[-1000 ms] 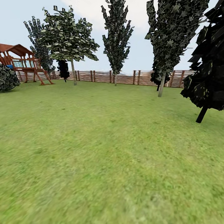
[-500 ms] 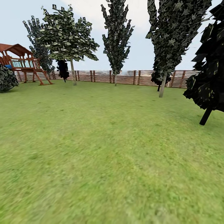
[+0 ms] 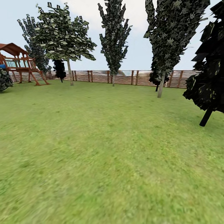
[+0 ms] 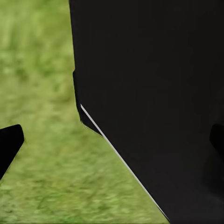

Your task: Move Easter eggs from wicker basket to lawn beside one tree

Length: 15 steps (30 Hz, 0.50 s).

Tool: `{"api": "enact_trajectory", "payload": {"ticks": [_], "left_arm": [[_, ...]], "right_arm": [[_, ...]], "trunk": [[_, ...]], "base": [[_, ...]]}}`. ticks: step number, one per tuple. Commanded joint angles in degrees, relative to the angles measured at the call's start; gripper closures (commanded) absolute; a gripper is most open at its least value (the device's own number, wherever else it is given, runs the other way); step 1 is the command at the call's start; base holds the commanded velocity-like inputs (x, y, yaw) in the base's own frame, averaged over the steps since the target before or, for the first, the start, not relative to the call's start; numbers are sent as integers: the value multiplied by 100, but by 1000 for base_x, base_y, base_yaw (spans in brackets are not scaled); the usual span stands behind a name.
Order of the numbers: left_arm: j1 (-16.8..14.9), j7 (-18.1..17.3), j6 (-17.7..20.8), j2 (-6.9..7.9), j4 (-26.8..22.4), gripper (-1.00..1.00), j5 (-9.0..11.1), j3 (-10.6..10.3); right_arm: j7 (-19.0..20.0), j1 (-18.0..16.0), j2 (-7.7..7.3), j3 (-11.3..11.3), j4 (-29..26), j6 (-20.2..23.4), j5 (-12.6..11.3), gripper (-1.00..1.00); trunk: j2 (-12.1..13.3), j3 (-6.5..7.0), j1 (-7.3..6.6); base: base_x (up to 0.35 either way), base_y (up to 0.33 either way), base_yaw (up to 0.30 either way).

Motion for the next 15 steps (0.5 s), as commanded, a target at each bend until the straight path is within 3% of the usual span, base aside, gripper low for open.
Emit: {"api": "enact_trajectory", "payload": {"ticks": [1, 15], "left_arm": [[1, -2, 2, 1, -3, -100, -2, 1], [4, -2, 2, 1, -3, -100, -2, 1]], "right_arm": [[-23, -8, 2, 3, 13, 3, 26, -100], [-23, -8, 2, 3, 13, 3, 24, -100]], "trunk": [[-2, -4, 3], [-2, -4, 3]], "base": [[336, 0, -187], [335, 0, -19]]}}
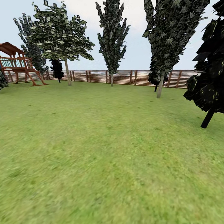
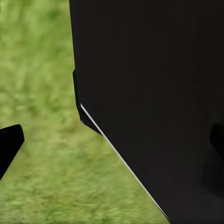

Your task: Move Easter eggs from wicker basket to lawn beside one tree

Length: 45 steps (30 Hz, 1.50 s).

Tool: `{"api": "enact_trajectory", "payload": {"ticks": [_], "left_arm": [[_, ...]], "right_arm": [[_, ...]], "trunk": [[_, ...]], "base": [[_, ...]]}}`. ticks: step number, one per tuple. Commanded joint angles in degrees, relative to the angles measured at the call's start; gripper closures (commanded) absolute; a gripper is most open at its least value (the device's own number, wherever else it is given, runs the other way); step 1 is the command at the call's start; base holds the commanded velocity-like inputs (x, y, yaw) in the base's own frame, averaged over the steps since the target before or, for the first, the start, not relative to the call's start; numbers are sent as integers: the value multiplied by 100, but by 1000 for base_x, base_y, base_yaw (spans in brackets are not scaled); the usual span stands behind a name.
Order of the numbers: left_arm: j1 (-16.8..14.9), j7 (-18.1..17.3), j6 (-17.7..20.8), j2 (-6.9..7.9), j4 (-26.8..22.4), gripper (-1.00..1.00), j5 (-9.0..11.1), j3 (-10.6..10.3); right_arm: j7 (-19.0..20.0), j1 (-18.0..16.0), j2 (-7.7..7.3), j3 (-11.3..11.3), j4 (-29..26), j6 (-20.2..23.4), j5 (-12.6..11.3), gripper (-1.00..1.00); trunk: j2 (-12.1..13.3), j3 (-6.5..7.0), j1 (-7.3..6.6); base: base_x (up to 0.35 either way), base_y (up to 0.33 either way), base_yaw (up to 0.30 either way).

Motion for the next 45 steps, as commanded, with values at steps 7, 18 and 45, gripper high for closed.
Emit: {"api": "enact_trajectory", "payload": {"ticks": [7, 18, 45], "left_arm": [[0, -2, 0, 1, -3, -100, -2, 6], [0, -2, 1, 1, -3, -100, -2, 3], [-1, -2, 5, 1, -3, -100, -2, 1]], "right_arm": [[-23, -7, 2, 3, 13, 3, 27, -100], [-23, -7, 2, 3, 13, -5, 25, -100], [-22, -7, 2, 3, 13, -5, 23, -100]], "trunk": [[-2, -4, 3], [-2, -4, 3], [-2, -30, 3]], "base": [[335, 0, 0], [335, 0, 0], [335, 0, -94]]}}
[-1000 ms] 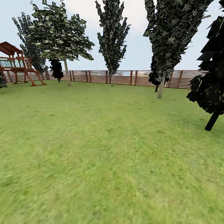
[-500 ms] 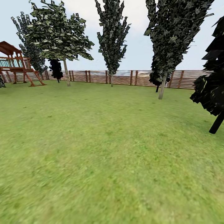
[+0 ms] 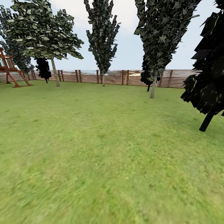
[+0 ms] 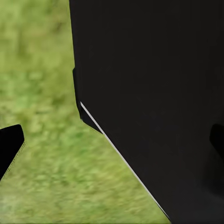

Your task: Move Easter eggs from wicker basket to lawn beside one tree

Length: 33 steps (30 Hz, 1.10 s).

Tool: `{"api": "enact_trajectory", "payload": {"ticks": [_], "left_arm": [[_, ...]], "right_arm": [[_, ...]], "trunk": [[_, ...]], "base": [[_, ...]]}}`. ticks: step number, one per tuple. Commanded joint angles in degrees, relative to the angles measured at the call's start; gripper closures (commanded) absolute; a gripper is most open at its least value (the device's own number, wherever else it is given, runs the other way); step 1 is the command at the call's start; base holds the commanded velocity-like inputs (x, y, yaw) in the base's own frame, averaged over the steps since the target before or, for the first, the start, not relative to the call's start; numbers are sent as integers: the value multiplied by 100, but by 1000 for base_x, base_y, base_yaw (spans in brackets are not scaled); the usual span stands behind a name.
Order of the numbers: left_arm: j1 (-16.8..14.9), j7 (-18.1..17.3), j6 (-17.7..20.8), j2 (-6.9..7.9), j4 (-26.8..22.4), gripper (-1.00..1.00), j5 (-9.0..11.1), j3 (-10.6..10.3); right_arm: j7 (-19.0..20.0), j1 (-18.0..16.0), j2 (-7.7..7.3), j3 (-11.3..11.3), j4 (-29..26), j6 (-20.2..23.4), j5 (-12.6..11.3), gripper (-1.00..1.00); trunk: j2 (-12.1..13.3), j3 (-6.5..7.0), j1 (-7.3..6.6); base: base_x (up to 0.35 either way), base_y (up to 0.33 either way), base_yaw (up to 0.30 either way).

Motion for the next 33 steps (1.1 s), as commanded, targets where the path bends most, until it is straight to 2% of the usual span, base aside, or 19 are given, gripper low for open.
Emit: {"api": "enact_trajectory", "payload": {"ticks": [1, 33], "left_arm": [[1, -2, 1, 1, -3, -100, -2, 1], [2, -2, 0, 1, -3, -100, -2, 2]], "right_arm": [[-23, -7, 2, 3, 13, 3, 25, -100], [-23, -7, 2, 3, 13, 3, 24, -100]], "trunk": [[-2, -4, 3], [-2, -5, 3]], "base": [[335, 0, -15], [335, 0, -1]]}}
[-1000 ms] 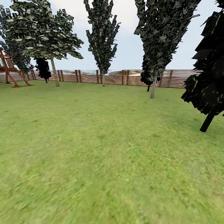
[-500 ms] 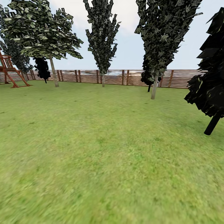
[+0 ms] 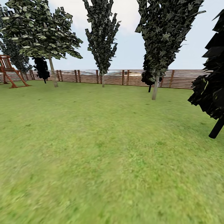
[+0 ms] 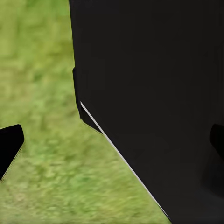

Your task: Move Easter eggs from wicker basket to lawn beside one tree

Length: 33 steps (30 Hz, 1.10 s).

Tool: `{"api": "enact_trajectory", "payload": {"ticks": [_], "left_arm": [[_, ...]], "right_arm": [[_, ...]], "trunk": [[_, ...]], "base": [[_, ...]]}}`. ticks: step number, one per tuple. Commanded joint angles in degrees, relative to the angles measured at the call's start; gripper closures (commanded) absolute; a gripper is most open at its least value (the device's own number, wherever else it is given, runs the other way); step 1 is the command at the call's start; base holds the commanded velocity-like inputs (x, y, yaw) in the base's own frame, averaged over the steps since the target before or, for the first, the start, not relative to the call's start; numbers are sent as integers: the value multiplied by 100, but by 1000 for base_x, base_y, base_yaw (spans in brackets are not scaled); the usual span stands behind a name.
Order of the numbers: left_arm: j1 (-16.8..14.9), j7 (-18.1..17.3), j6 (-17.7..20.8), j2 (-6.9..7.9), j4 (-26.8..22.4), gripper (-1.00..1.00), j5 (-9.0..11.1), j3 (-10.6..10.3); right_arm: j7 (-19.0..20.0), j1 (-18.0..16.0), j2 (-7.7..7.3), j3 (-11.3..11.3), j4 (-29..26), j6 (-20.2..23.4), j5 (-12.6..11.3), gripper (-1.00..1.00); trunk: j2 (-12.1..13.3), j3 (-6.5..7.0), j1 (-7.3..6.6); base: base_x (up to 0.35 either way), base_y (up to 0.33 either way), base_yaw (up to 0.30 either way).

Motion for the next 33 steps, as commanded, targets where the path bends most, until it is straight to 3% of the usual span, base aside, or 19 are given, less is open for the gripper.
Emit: {"api": "enact_trajectory", "payload": {"ticks": [1, 9, 33], "left_arm": [[1, -2, 2, 1, -4, -100, -3, 1], [-1, -2, 2, 1, -4, -100, -2, 1], [-2, -2, -2, 1, -3, -100, -6, 0]], "right_arm": [[-23, -7, 2, 3, 13, 3, 27, -100], [-23, -7, -3, 3, 13, -1, 24, -100], [-23, -7, 2, 3, 13, 3, 26, -100]], "trunk": [[-2, -4, 3], [-2, -4, 3], [-2, -4, 3]], "base": [[335, 0, -24], [336, 0, -158], [335, 0, -3]]}}
